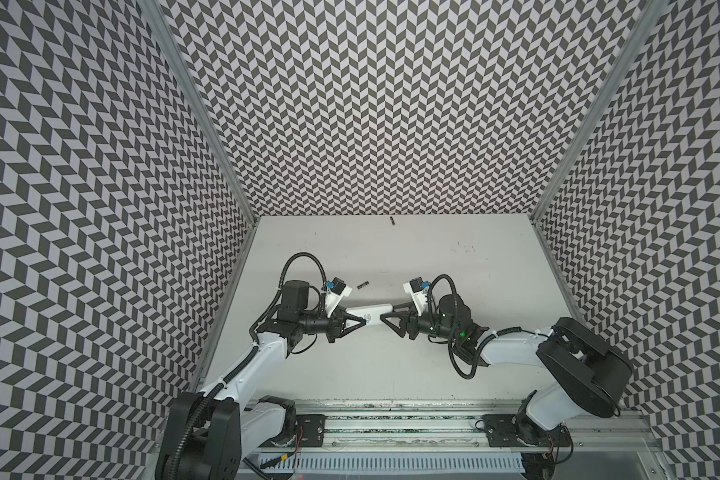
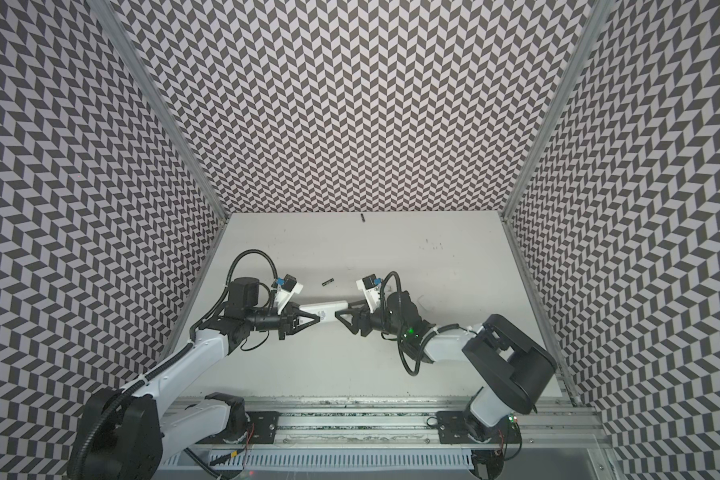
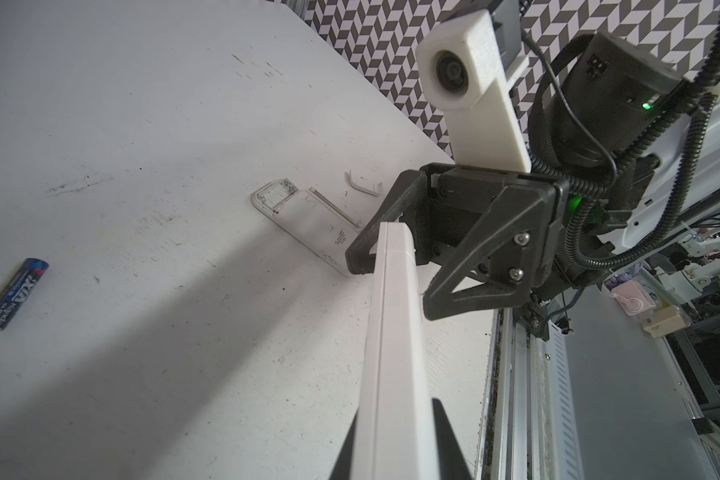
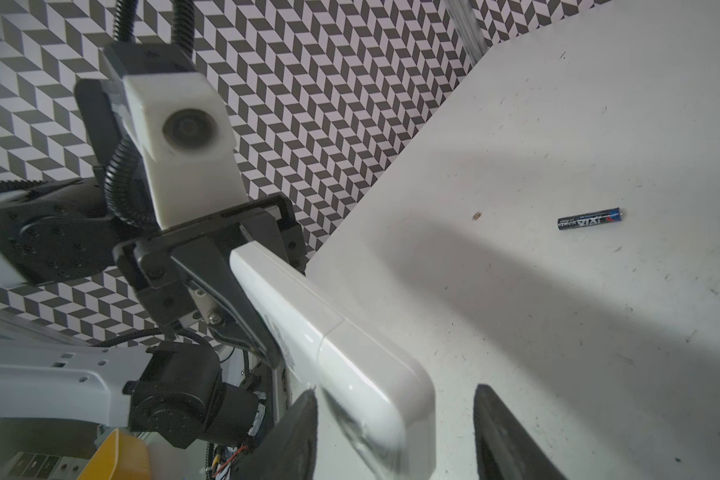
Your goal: Unload the batteries from the remote control
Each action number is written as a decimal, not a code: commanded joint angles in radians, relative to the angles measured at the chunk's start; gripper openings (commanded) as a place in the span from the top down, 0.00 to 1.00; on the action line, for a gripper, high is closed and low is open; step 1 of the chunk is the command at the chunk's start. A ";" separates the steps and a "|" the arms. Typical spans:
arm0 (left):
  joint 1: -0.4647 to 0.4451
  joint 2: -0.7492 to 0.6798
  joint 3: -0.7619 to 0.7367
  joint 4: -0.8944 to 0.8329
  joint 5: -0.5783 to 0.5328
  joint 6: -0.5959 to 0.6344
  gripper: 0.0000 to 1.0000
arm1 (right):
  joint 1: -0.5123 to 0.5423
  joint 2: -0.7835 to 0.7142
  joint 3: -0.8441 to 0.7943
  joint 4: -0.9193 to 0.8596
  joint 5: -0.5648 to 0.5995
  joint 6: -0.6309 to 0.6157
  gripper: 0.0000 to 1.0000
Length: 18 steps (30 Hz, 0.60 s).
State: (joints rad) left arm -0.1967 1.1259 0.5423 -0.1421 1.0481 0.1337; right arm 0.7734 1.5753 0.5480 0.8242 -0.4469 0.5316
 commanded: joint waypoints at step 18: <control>0.006 -0.008 0.008 0.018 0.059 0.041 1.00 | -0.027 0.063 0.012 0.098 -0.049 -0.016 0.77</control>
State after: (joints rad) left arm -0.1757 1.1294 0.5388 -0.1596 1.0794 0.1383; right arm 0.7536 1.6371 0.5648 0.9112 -0.5377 0.5037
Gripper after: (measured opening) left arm 0.164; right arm 0.342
